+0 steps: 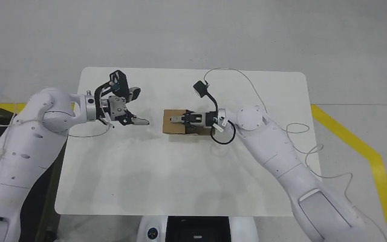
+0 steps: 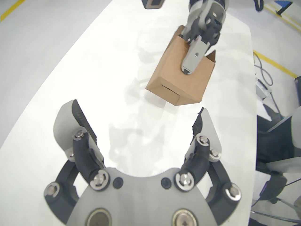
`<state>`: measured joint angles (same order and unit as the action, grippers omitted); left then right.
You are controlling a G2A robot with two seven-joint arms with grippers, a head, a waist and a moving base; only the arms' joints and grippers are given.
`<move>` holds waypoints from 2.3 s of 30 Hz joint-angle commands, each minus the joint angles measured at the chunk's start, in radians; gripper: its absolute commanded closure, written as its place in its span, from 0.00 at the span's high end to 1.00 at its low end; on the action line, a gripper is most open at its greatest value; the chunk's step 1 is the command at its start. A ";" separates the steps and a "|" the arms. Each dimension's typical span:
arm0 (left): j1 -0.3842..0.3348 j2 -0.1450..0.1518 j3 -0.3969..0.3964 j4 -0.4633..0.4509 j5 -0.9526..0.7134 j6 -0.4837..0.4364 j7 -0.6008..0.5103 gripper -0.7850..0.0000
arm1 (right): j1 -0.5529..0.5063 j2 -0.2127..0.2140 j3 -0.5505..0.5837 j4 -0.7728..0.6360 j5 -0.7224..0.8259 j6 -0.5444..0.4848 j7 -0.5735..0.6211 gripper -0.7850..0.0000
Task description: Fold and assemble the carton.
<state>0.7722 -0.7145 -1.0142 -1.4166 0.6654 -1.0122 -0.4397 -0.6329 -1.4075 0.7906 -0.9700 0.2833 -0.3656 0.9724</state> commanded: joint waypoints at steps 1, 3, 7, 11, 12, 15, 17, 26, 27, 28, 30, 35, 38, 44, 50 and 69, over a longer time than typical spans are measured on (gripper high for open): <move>0.022 0.014 0.006 -0.023 0.143 0.000 0.147 1.00 | 0.010 -0.011 -0.014 0.028 0.013 0.003 0.000 0.30; 0.033 0.025 0.018 -0.027 0.254 0.000 0.252 1.00 | 0.018 -0.020 -0.029 0.054 0.016 -0.001 -0.001 0.31; 0.029 0.034 0.050 0.025 0.400 0.000 0.449 1.00 | 0.035 -0.036 -0.045 0.098 0.021 -0.010 -0.005 0.32; 0.008 0.033 0.088 0.057 0.490 0.000 0.566 1.00 | 0.042 -0.044 -0.048 0.138 0.019 -0.029 -0.009 0.37; 0.005 0.033 0.097 0.061 0.506 0.000 0.587 1.00 | 0.042 -0.044 -0.046 0.145 0.017 -0.034 -0.006 0.41; -0.001 0.031 0.127 0.070 0.541 0.000 0.641 1.00 | 0.035 -0.042 -0.037 0.157 0.012 -0.039 -0.004 0.49; -0.008 0.029 0.144 0.077 0.559 0.000 0.663 1.00 | 0.030 -0.039 -0.031 0.156 0.006 -0.035 -0.008 0.56; -0.045 0.004 0.211 0.105 0.558 0.000 0.696 1.00 | -0.023 -0.002 0.042 0.080 -0.024 -0.024 0.005 0.58; -0.050 -0.002 0.223 0.110 0.549 0.000 0.689 1.00 | -0.038 0.007 0.058 0.051 -0.031 -0.015 0.013 0.58; -0.055 -0.007 0.233 0.114 0.544 0.000 0.682 1.00 | -0.050 0.014 0.071 0.029 -0.037 -0.008 0.016 0.58; -0.065 -0.017 0.250 0.123 0.534 0.000 0.666 1.00 | -0.076 0.029 0.100 -0.015 -0.051 0.005 0.018 0.58; -0.087 -0.046 0.280 0.150 0.499 0.008 0.620 1.00 | -0.137 0.064 0.167 -0.102 -0.112 0.040 0.029 0.58; -0.101 -0.064 0.297 0.161 0.480 0.014 0.598 1.00 | -0.177 0.086 0.216 -0.153 -0.136 0.062 0.037 0.54; -0.118 -0.091 0.313 0.175 0.452 0.018 0.568 1.00 | -0.238 0.125 0.326 -0.290 -0.164 0.101 0.053 0.07; -0.116 -0.108 0.320 0.185 0.451 0.013 0.548 1.00 | -0.271 0.153 0.393 -0.414 -0.223 0.116 0.094 0.00; -0.134 -0.113 0.297 0.195 0.422 0.000 0.546 1.00 | -0.272 0.159 0.409 -0.451 -0.245 0.077 0.089 0.00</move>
<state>0.6384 -0.8279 -0.7168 -1.2214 1.0875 -1.0123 0.1068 -0.9053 -1.2486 1.1992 -1.4206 0.0382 -0.2886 1.0613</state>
